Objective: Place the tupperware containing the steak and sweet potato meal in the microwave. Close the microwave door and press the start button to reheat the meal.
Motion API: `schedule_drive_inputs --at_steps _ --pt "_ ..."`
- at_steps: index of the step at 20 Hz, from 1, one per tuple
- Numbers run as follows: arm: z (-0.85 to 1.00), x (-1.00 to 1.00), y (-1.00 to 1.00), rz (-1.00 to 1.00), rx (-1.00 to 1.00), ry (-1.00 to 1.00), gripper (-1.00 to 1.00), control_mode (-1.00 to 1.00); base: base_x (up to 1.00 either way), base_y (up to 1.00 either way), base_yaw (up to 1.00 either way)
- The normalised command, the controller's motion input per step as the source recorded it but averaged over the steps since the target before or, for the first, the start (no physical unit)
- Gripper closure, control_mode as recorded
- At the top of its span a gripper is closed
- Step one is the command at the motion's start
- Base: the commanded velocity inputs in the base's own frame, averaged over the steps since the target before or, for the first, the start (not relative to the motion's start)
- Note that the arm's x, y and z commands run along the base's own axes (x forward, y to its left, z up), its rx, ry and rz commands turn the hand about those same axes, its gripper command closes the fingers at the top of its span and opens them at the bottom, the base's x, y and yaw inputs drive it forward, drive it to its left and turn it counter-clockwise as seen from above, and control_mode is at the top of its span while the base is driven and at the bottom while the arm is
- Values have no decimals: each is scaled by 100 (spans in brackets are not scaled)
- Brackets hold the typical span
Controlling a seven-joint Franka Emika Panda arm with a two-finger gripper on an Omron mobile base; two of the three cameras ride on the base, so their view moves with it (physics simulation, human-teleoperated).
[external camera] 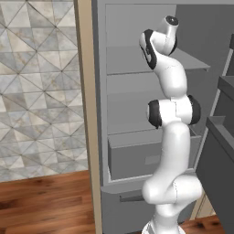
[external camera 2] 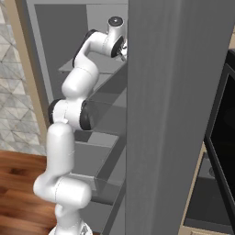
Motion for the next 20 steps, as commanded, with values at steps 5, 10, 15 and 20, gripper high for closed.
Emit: schedule_drive_inputs --at_steps 5,10,15,20 --pt "0 -17 0 0 0 -2 100 -100 0 0 0" --pt "0 -48 0 0 0 -10 100 -100 0 0 0" --pt "-27 -61 3 0 0 -17 100 -100 0 0 0" --pt "-38 -41 3 0 0 -21 100 -100 0 0 0"
